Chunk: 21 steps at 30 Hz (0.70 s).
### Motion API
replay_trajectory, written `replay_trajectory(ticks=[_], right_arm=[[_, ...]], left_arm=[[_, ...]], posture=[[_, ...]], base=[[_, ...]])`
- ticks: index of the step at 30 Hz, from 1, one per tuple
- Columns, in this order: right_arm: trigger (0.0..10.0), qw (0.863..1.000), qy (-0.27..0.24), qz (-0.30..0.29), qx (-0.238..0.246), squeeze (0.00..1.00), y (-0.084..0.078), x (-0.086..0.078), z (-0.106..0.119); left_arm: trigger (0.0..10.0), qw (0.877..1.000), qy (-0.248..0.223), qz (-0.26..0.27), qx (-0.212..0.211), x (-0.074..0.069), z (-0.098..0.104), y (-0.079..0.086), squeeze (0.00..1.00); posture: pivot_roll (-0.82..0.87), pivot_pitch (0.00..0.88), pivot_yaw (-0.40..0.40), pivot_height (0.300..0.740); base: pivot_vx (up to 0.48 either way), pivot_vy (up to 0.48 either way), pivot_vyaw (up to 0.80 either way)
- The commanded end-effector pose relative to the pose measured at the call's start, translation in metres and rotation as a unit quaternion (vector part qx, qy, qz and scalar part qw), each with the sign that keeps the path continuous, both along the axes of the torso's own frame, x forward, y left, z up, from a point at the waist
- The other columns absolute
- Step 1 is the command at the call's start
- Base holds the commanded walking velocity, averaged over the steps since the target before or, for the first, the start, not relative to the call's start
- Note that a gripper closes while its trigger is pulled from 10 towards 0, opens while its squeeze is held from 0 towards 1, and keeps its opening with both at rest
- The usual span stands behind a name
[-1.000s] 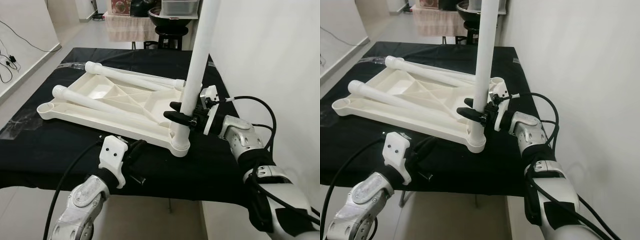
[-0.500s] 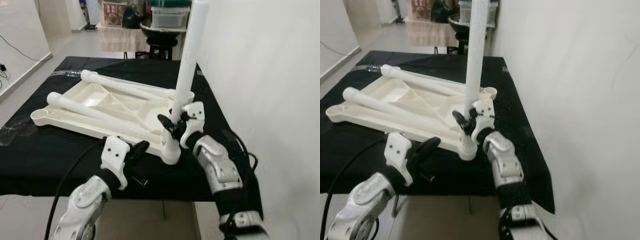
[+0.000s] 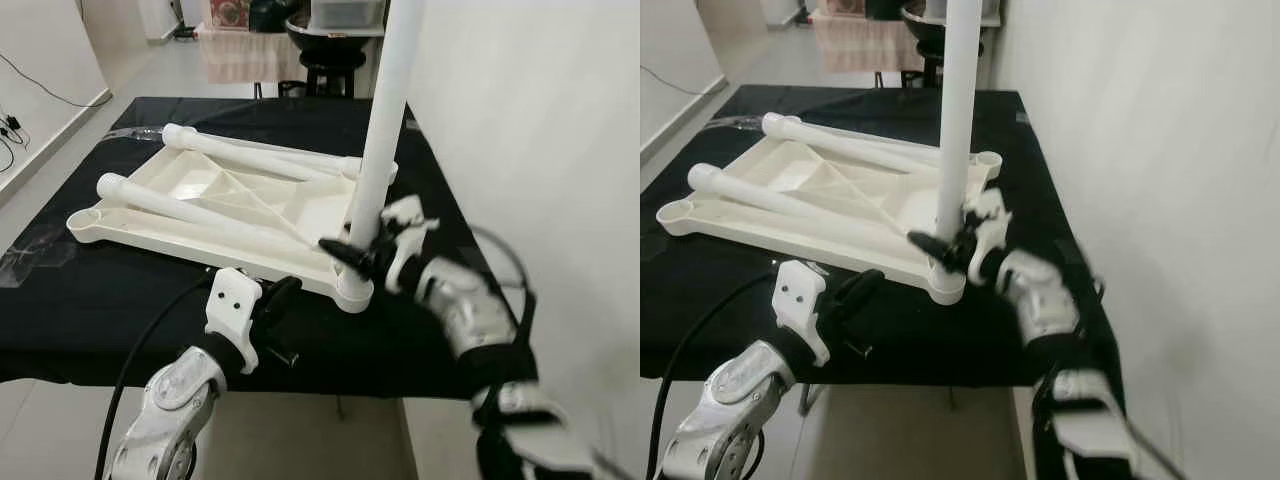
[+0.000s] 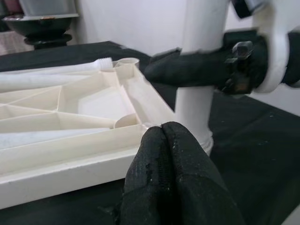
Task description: Building children table
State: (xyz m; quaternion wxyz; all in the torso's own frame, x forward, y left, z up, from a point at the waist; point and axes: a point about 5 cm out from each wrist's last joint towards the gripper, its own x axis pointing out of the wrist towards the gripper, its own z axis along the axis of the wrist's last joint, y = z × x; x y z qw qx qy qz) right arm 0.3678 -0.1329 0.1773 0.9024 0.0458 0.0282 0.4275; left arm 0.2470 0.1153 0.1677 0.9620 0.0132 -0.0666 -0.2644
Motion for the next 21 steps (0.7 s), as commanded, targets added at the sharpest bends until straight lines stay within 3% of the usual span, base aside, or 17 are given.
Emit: replay_trajectory(ticks=[1, 4, 7, 8, 10, 11, 21], right_arm=[[10.0, 1.000, 0.008, 0.024, 0.001, 0.00, 0.000, -0.001, -0.006], [10.0, 0.996, 0.011, 0.093, -0.007, 0.00, -0.003, -0.001, -0.006], [10.0, 0.994, 0.017, 0.110, 0.003, 0.00, -0.005, 0.000, -0.003], [5.4, 0.994, 0.015, 0.111, 0.007, 0.00, -0.006, 0.001, -0.001], [5.4, 0.994, 0.013, 0.112, 0.010, 0.00, -0.006, 0.001, 0.001], [0.0, 0.993, 0.009, 0.116, 0.019, 0.00, -0.007, 0.002, 0.003], [0.0, 0.991, 0.002, 0.129, 0.035, 0.00, -0.014, -0.002, -0.002]], left_arm=[[10.0, 1.000, 0.002, 0.002, -0.003, 0.000, -0.001, 0.000, 0.00], [10.0, 1.000, 0.001, 0.005, -0.003, 0.000, 0.000, 0.001, 0.00], [10.0, 1.000, 0.000, 0.007, -0.002, 0.000, 0.000, 0.001, 0.00], [10.0, 1.000, -0.001, 0.007, -0.002, 0.000, 0.000, 0.001, 0.00], [10.0, 1.000, -0.001, 0.008, -0.002, 0.000, 0.001, 0.002, 0.00], [10.0, 1.000, -0.001, 0.008, -0.002, 0.000, 0.001, 0.002, 0.00], [10.0, 1.000, 0.001, 0.009, -0.001, -0.001, 0.000, 0.002, 0.00]], posture=[[0.08, 0.035, -0.055, 0.740], [0.09, 0.037, -0.058, 0.740], [0.09, 0.039, -0.061, 0.740], [0.09, 0.041, -0.062, 0.740], [0.09, 0.041, -0.062, 0.740], [0.09, 0.047, -0.062, 0.740], [0.07, 0.059, -0.056, 0.740]], base=[[0.000, 0.000, 0.00], [0.000, 0.000, 0.00], [0.000, 0.000, 0.00], [0.000, 0.000, 0.00], [0.000, 0.000, 0.00], [0.000, 0.000, 0.00], [0.000, 0.000, 0.00]])
